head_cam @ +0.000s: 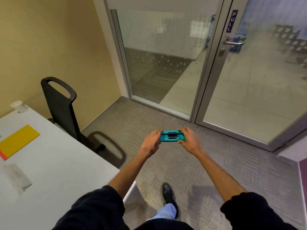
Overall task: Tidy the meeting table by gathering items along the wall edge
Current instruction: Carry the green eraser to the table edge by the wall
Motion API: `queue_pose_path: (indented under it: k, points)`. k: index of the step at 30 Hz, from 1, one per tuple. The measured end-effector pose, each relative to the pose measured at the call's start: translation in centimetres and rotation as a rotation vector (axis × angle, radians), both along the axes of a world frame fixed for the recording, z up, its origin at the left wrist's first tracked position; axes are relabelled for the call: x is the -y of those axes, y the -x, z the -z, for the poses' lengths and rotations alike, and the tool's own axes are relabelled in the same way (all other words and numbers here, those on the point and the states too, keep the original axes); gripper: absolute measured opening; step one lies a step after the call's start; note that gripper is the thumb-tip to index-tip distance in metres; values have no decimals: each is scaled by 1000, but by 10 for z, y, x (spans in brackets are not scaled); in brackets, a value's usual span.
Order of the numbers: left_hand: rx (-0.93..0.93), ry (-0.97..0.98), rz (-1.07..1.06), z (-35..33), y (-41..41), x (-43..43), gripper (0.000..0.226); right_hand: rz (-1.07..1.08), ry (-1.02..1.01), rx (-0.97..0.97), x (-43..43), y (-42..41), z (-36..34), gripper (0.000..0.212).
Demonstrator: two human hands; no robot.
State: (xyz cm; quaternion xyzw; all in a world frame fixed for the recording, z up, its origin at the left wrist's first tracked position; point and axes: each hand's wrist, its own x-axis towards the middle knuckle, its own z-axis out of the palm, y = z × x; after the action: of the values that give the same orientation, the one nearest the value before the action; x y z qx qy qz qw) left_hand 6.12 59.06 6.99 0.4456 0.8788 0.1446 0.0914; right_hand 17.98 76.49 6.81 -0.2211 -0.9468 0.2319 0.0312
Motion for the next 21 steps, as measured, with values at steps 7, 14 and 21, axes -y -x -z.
queue_pose_path:
  k: [7, 14, 21]
  points:
    - [33, -4, -60, 9, 77, -80, 62, -51, -43, 42, -85, 87, 6, 57]
    - [36, -22, -157, 5, 157, -125, 61, -144, -60, 23, -138, 183, -1, 60]
    - [39, -27, -307, 5, 219, -127, 61, -308, -57, 50, -153, 276, -1, 59]
